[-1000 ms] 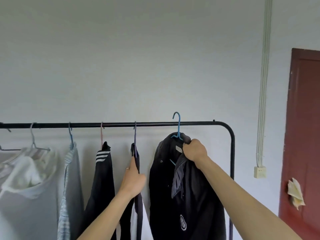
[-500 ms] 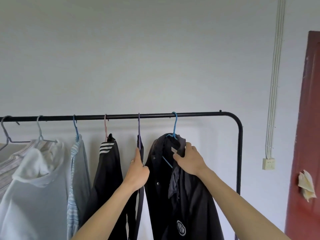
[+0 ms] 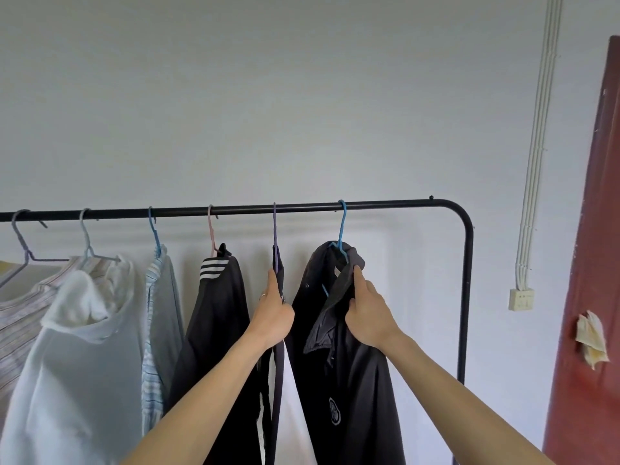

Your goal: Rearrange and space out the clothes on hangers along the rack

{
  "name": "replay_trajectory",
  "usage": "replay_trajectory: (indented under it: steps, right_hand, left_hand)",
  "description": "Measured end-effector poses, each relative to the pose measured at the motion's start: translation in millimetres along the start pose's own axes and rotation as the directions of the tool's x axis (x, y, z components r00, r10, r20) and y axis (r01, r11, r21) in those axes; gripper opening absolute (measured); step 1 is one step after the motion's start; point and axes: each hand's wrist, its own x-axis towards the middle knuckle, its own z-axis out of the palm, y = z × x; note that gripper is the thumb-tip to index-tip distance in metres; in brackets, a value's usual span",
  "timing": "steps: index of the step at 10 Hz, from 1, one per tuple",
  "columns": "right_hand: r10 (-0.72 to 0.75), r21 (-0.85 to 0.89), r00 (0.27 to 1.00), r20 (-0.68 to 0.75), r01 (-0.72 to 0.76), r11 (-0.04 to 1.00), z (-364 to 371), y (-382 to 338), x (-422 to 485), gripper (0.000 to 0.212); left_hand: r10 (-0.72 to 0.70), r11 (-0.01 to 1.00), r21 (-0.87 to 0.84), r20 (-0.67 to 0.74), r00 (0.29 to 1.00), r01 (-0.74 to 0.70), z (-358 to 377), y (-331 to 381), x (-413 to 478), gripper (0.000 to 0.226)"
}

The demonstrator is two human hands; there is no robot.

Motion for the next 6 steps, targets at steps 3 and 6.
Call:
replay_trajectory:
  steps: [3,6]
  right_hand:
    - [0.04,-0.01,0.999,-0.012,-0.04,0.999,14,-6,-2,0.083]
    - [0.028,-0.001,0.999,-0.04,-0.028,1.0,3,1,-10,0.079]
  left_hand:
    - [0.052,0.998,0.026,-0.017,0.999,-0.051,-2,-3,-1,0.084]
    - [0.15,0.975,0.172,-0.049,0.987,-0.14,-1,-2,-12,0.084]
